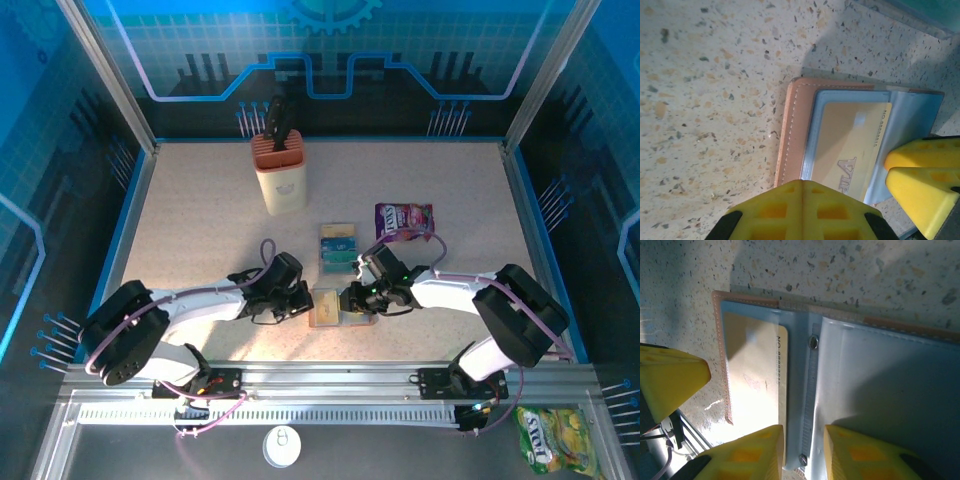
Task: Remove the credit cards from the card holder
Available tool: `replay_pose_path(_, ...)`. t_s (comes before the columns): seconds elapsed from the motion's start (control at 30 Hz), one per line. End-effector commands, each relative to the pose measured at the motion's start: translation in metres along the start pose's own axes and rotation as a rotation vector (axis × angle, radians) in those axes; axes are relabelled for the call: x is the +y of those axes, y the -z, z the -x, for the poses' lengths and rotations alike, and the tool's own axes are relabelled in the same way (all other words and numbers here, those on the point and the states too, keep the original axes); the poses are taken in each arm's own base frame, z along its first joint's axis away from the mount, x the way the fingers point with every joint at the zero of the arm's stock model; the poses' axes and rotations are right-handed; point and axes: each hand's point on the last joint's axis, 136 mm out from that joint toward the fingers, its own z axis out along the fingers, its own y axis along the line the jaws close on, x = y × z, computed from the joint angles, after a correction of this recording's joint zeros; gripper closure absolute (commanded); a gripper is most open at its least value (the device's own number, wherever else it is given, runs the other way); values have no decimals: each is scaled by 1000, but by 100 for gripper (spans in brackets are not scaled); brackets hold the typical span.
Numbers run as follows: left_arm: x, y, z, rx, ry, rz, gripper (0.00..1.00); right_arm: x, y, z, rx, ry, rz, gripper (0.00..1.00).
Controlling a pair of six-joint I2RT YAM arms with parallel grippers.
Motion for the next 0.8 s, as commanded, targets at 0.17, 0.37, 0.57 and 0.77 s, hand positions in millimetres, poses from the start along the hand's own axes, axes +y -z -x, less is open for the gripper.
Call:
replay_pose_path(0.17,-13,-6,0,25,-3,-60,98,24,11,9,-20,31,50,73)
replay_pose_path(0.37,-13,-8,-3,36,3,-69,99,37,7,12,-10,33,112,72)
replay_pose_path(0.57,0,-10,-5,39,15,-27,100,41,-1,12,12,28,138,72)
replay_pose_path(0.77,12,-13,-8,45,22,17,100,41,-7,11,26,23,145,72)
